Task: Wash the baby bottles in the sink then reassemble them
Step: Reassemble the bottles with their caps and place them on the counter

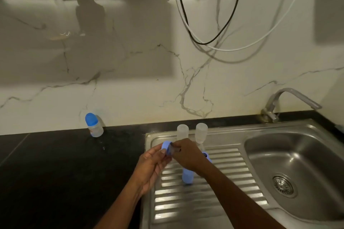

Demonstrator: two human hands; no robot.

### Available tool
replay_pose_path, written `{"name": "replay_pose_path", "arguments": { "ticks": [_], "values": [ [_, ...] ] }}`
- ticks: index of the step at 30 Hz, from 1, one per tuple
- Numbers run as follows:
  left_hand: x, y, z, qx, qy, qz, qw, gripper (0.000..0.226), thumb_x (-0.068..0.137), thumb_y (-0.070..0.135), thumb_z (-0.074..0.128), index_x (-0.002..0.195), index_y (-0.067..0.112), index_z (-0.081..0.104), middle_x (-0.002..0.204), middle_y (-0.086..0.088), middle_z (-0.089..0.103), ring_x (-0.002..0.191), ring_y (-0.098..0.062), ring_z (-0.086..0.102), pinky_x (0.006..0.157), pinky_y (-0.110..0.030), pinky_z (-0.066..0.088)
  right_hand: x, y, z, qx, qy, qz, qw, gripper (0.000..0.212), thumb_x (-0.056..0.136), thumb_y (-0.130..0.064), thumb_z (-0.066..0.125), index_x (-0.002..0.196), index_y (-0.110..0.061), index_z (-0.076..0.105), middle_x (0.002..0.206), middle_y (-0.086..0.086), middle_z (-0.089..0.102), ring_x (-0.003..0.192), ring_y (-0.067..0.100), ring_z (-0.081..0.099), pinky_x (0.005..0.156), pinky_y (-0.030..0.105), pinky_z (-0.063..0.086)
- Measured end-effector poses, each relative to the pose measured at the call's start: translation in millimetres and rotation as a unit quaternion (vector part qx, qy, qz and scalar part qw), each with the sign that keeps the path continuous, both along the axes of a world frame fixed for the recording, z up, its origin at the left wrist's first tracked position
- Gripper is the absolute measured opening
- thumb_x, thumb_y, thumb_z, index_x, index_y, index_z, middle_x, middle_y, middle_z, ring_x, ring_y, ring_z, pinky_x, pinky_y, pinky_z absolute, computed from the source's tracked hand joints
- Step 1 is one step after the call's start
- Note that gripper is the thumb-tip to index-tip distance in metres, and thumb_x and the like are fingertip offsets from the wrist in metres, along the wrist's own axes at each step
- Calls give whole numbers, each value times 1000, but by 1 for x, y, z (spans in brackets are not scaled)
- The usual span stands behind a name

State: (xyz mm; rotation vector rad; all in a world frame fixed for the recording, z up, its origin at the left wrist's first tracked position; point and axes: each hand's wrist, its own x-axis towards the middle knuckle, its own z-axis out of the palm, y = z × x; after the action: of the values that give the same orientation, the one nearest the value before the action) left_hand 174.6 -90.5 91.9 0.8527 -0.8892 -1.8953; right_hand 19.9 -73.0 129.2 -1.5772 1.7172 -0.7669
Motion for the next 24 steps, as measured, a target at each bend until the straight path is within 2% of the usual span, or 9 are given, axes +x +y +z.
{"name": "replay_pose_path", "arguments": {
  "ticks": [3,5,8,10,13,14,18,21,24],
  "values": [
    [15,5,5,-14,-14,-34,999,37,92,10,59,127,-1,63,125,-26,66,118,-37,64,103,-42,51,12,8,4,-18,68,-22,997,15,94,-19,63,102,-7,62,84,2,58,73,10,53,77,25,51],
    [25,7,6,-27,-38,-65,997,36,94,13,60,128,1,63,124,-25,66,117,-38,63,106,-47,49,16,13,7,-20,47,-61,997,28,88,-21,71,105,-11,52,87,1,57,74,11,53,69,20,46],
    [31,10,12,-73,-99,-123,985,35,95,15,59,130,7,63,121,-20,69,116,-35,64,106,-48,47,17,21,11,-24,80,-63,994,33,85,-25,75,88,-21,43,78,-7,49,66,1,46,62,12,36],
    [31,9,15,-111,-156,-150,970,35,96,20,61,131,16,62,120,-12,71,114,-28,67,104,-47,50,16,24,9,-30,107,-65,992,37,84,-29,76,81,-27,39,79,-7,51,68,1,48,61,10,36],
    [24,6,20,-164,-215,-163,949,39,93,30,67,131,25,61,120,-2,72,112,-20,69,102,-47,51,12,27,8,-7,139,-79,987,28,86,-28,74,99,-19,50,95,-2,58,82,7,56,73,12,44],
    [22,7,21,-173,-221,-164,946,39,92,30,68,130,26,61,119,-1,72,111,-20,69,102,-46,52,10,26,9,-2,139,-84,987,30,86,-28,75,101,-18,51,96,-2,58,83,7,55,72,11,43],
    [16,3,29,-192,-218,-149,945,33,89,28,68,122,24,64,112,0,75,106,-17,71,95,-39,55,-1,32,21,-39,86,-121,988,42,72,-24,86,83,-24,45,78,-7,55,68,1,53,56,10,39],
    [13,2,28,-188,-212,-125,951,38,87,29,69,125,28,61,115,3,74,109,-15,69,95,-37,55,-5,36,20,-45,36,-151,987,40,70,-20,87,84,-22,49,74,-6,56,65,1,55,56,6,42],
    [10,3,22,-180,-208,-96,956,37,93,20,67,129,25,60,118,4,73,112,-15,68,100,-40,54,-2,38,12,-43,-23,-173,984,37,71,-18,86,85,-20,52,75,-5,61,66,2,60,56,8,44]
  ]
}}
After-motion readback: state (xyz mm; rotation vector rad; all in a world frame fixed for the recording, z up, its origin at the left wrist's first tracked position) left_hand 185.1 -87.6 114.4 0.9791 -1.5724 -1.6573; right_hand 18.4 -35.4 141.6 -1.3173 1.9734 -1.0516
